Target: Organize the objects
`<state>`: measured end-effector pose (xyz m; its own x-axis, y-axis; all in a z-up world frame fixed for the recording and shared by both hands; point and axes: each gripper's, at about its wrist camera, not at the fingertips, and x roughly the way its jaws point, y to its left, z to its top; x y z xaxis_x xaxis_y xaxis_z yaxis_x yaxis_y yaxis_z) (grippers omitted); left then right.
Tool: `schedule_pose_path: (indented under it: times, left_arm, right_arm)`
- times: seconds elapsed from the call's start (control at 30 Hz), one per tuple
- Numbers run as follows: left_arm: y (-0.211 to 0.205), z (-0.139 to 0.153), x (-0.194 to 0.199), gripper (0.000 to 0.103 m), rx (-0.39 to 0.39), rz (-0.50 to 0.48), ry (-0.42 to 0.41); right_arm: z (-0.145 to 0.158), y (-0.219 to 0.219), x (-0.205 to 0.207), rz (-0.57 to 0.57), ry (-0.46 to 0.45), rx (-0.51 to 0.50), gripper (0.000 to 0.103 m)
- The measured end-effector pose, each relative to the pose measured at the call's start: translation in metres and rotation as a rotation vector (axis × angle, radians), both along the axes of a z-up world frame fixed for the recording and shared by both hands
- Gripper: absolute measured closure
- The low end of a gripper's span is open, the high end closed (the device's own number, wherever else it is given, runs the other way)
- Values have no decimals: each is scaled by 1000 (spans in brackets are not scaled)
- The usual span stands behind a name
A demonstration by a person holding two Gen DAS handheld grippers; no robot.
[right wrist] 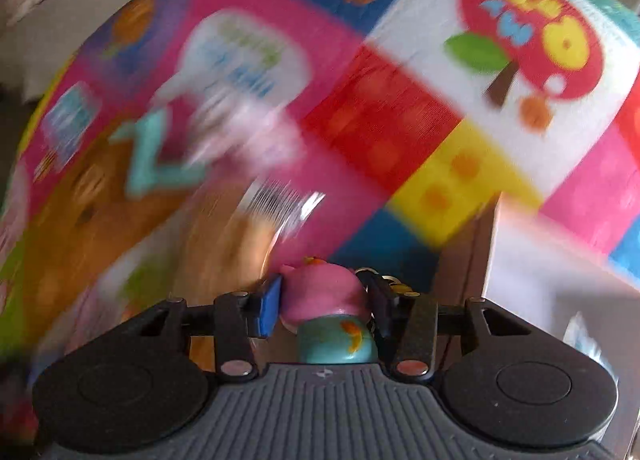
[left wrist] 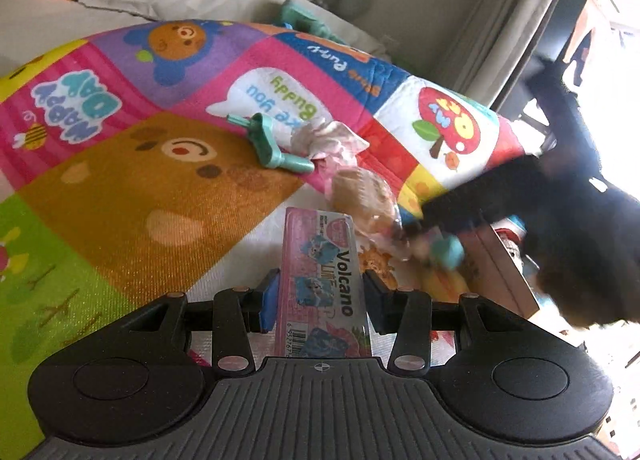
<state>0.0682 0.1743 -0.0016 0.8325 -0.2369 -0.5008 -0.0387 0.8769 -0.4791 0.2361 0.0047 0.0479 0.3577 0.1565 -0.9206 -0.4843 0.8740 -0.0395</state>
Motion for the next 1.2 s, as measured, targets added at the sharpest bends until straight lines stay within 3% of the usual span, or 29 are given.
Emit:
schedule_pose_path:
  times: [0.07,0.13,0.2,0.3,0.37,0.47,0.57,0.67,0.7,0.77,0.8,0.83,0.97,1.2]
  left_arm:
    - [1,-1,0,56,-10,2,1]
    - [2,-1,-1,56,-17,4,2]
    - [2,-1,0,56,-15,5,3]
    - [1,-1,0,56,-12,2,2]
    - [1,-1,0,56,-10,1,1]
    - [1,-1,0,56,-12,1,1]
    - [2,-1,0,56,-25,2,2]
    - [4,-2,0,56,-39,2,3]
    - [4,-2,0,56,-42,2,3]
    - [5,-2,0,56,-50,2,4]
    - [6,-2,-1,56,-54,1,4]
    - [6,-2,-1,56,-57,1,4]
    - [6,-1,-1,56,-53,11,-2]
    - [4,-1,-2,56,-33,29,9]
  right_arm:
    - [4,-2,-29,68,127,15,57]
    - [19,-5,-46,101,179,49,57]
    - [42,0,-55,140,84,75,52]
    - [69,25,-47,176,-175,102,20]
    - [67,58,-28,223,-304,86,14]
    - [41,109,5,267,-341,43,14]
    - [14,147,29,352,-379,-65,14]
    - [0,152,58,319,-372,-117,14]
    - [0,144,70,281,-328,-90,16]
    - [-1,123,94,187,-202,-23,39]
    - [-3,111,102,143,-135,8,59]
    - [-3,96,105,104,-86,38,65]
    - [-6,50,76,86,-49,40,71]
    - [7,1,-20,203,-32,1,69]
